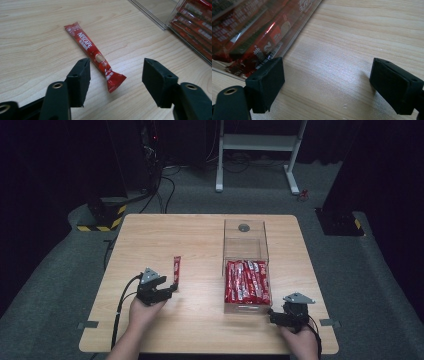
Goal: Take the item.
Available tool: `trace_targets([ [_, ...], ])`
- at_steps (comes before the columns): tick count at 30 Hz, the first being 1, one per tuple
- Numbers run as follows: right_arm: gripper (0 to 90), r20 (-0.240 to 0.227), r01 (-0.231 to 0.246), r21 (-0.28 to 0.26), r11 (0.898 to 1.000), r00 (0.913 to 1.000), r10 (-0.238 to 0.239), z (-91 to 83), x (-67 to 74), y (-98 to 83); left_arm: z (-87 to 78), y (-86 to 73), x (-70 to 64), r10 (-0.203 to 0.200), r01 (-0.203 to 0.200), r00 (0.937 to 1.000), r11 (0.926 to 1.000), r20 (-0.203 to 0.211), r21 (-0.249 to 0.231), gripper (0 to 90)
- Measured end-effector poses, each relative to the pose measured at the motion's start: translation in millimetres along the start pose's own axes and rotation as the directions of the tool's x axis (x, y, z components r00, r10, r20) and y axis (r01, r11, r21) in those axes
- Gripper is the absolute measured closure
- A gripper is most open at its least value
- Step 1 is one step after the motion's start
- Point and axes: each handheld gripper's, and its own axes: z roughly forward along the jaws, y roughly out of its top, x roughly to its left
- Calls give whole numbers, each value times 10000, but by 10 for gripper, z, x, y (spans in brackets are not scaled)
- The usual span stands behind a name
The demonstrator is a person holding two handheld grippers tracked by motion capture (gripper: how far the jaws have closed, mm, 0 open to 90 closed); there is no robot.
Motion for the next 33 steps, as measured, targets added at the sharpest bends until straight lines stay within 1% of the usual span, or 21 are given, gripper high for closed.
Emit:
trace_targets([
  [6, 124, -7, -34, 3, 10000, 10000, 34, 0, 2, 1, -124, -61, 44, -74, 77, 9997, 9999, 223, -145, 329],
  [9, 124, -5, -30, 1, 10000, 10000, 30, 0, 2, 1, -183, -90, 66, -119, 124, 9996, 9997, 268, -216, 309],
  [12, 124, -3, -32, 1, 10000, 10000, 32, 0, 2, 1, -234, -129, 79, -69, 74, 9996, 9998, 282, -190, 289],
  [15, 124, -5, -32, 2, 10000, 10000, 32, 0, 2, 0, -282, -179, 105, 0, 2, 9997, 10000, 257, -83, 274],
  [19, 124, -6, -20, -7, 10000, 10000, 20, 1, 2, 0, -346, -266, 147, -33, 32, 9998, 10000, 183, 47, 261],
  [23, 124, -3, -17, -6, 10000, 10000, 17, 0, 1, 1, -392, -381, 181, 91, -91, 10000, 9995, -8, 314, 254],
  [26, 124, -3, -29, 3, 10000, 10000, 29, 0, 2, 0, -416, -480, 176, 576, -549, 9977, 9958, -362, 730, 245],
  [28, 124, -5, -34, 3, 10000, 10000, 34, 0, 3, 0, -436, -542, 165, 750, -702, 9961, 9929, -471, 958, 242],
  [31, 124, -2, -25, -1, 10000, 10000, 25, 0, 2, 0, -449, -615, 124, 1228, -1109, 9895, 9831, -757, 1457, 233],
  [32, 124, -3, -26, 1, 10000, 10000, 26, 0, 2, 0, -459, -627, 103, 1394, -1259, 9868, 9804, -819, 1513, 222],
  [33, 124, -5, -14, -8, 10000, 10000, 14, 0, 1, 0, -469, -640, 84, 1411, -1280, 9868, 9803, -799, 1501, 208],
])
